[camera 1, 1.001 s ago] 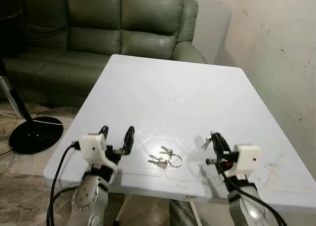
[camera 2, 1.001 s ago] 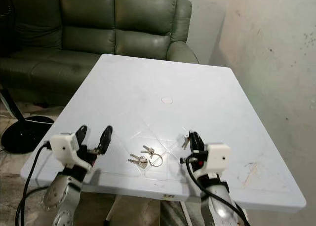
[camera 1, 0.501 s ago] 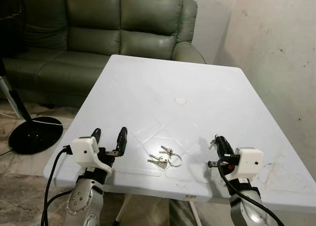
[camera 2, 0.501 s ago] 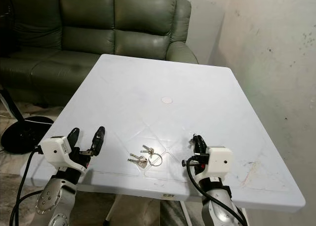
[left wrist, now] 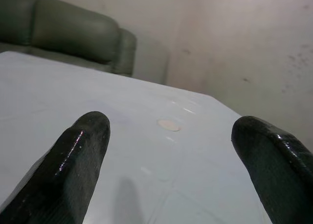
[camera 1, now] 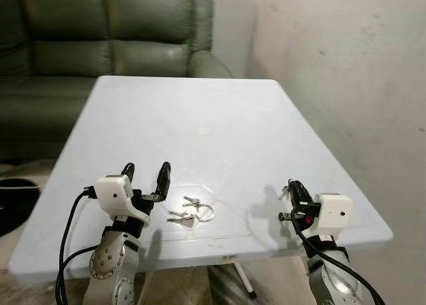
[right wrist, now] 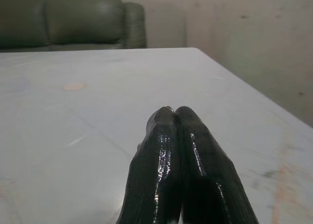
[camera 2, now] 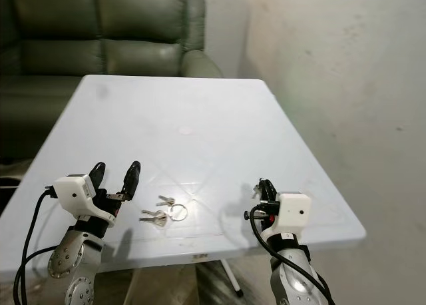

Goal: Hang keys on a hook

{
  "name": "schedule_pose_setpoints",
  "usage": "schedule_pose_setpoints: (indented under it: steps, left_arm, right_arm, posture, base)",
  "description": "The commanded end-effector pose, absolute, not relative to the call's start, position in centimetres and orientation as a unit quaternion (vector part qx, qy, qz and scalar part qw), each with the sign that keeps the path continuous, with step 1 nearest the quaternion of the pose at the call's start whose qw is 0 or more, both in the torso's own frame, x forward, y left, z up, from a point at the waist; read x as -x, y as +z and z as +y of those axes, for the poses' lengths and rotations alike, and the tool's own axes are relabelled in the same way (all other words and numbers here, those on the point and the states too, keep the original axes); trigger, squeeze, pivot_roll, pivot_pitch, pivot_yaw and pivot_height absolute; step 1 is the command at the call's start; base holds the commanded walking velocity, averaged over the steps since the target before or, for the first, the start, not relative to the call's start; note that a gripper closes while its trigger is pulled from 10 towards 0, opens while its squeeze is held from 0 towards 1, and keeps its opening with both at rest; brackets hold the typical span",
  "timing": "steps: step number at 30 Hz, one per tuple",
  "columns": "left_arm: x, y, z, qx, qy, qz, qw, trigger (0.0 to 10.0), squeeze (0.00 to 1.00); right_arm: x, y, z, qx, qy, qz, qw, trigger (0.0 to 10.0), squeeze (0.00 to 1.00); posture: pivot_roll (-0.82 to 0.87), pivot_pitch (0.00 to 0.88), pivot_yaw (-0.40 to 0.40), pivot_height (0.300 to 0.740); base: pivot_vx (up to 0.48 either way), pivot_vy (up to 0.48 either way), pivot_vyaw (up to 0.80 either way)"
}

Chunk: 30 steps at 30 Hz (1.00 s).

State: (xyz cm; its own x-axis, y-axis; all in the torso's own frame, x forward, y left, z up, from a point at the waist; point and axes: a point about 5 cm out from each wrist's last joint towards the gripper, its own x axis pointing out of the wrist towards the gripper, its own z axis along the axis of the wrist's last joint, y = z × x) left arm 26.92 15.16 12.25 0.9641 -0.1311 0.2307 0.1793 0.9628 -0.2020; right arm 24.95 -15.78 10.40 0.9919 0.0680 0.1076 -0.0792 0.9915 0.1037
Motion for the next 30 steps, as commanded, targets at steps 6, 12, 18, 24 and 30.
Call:
schedule_pose_setpoints:
  steps: [6,12,18,24,30]
  left_arm:
    - [-27.26,12.13,14.7,0.111,-0.08,-0.105,0.985,10.0,0.0]
    - [-27.35,12.02,14.68,0.115,-0.078,-0.103,0.985,10.0,0.0]
    - [-27.3,11.98,14.65,0.109,-0.078,-0.103,0.986,10.0,0.0]
    - [-27.19,11.8,14.56,0.121,-0.074,-0.101,0.985,10.0,0.0]
    - [-27.24,11.6,14.6,0.126,-0.071,-0.092,0.985,10.0,0.0]
  right_arm:
    - [-25.15,10.34,-15.7,-0.049,0.038,-0.048,0.997,10.0,0.0]
    - [-25.19,10.4,-15.6,-0.05,0.041,-0.049,0.997,10.0,0.0]
    - [-25.18,10.37,-15.56,-0.05,0.041,-0.049,0.997,10.0,0.0]
    - [-25.23,10.42,-15.65,-0.044,0.042,-0.05,0.997,10.0,0.0]
    - [-25.25,10.72,-15.57,-0.037,0.045,-0.065,0.996,10.0,0.0]
  posture:
    - [0.02,0.0,-0.064,0.74]
    - [0.02,0.0,-0.064,0.74]
    - [0.02,0.0,-0.067,0.74]
    - [0.02,0.0,-0.07,0.74]
    - [0.02,0.0,-0.07,0.74]
  base:
    - [0.0,-0.16,-0.77]
    - [0.0,0.0,-0.77]
    - [0.0,0.0,-0.76]
    - [0.0,0.0,-0.77]
    - [0.0,0.0,-0.38]
